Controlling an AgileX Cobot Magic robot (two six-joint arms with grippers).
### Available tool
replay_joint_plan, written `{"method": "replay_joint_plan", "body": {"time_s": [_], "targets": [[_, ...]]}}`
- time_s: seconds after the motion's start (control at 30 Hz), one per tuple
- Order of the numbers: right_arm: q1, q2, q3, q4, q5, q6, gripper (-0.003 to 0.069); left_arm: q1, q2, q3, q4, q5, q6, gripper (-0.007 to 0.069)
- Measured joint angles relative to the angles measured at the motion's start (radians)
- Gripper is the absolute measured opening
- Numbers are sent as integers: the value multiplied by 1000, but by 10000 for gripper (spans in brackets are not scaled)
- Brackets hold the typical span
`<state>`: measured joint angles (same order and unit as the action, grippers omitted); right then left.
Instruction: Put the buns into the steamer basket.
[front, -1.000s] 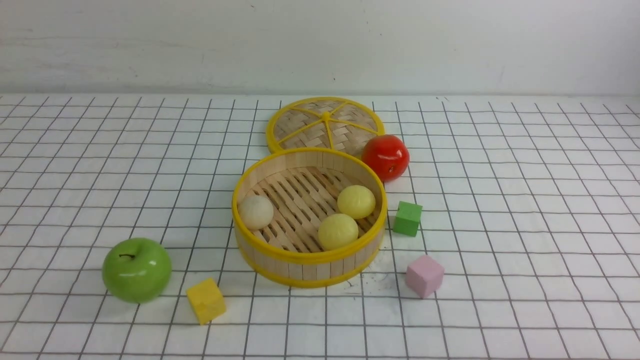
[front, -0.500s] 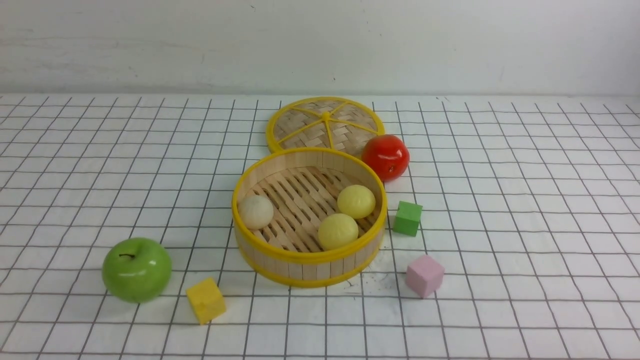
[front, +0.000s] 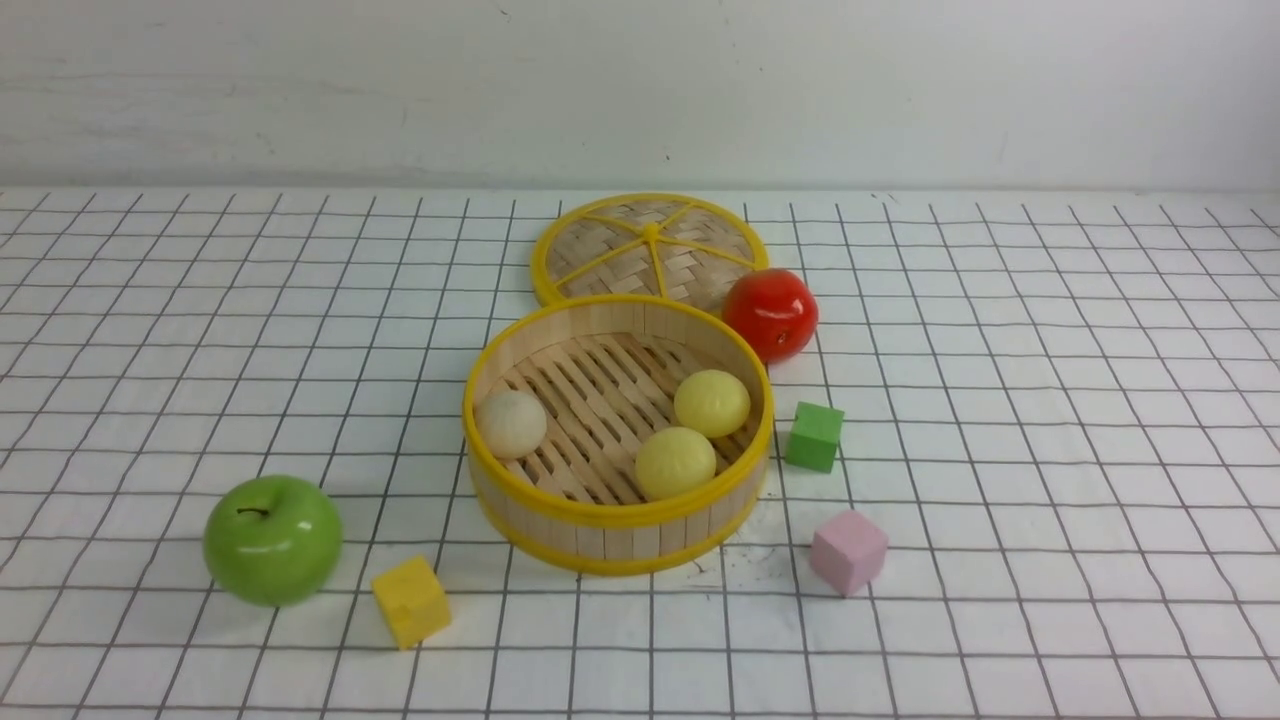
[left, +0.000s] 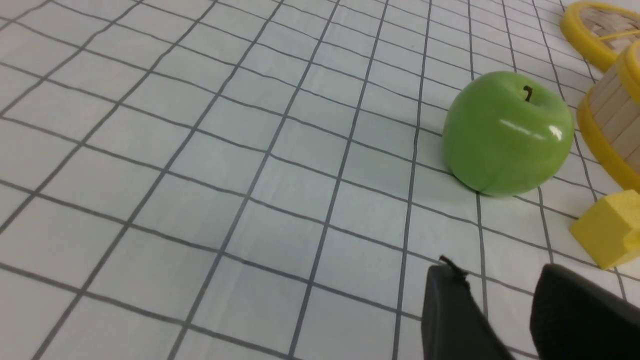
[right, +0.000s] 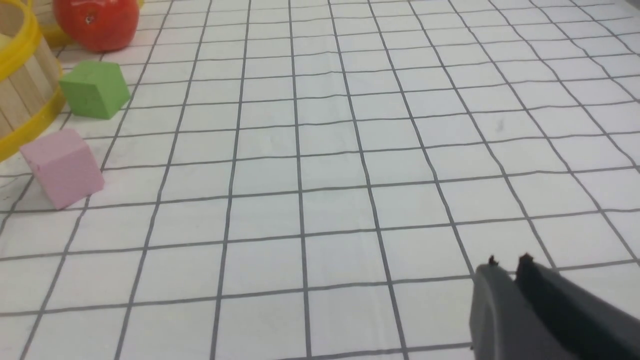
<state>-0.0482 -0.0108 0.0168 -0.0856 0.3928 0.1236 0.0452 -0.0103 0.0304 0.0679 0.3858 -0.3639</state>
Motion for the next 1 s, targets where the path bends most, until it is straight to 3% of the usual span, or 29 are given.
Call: {"method": "replay_joint_plan", "body": {"time_s": [0.3, 1.0], "targets": [[0, 0, 0, -1, -1, 0, 74, -114, 0, 0, 0, 0, 0, 237], [0, 0, 0, -1, -1, 1, 100, -114, 0, 0, 0, 0, 0, 237]]}}
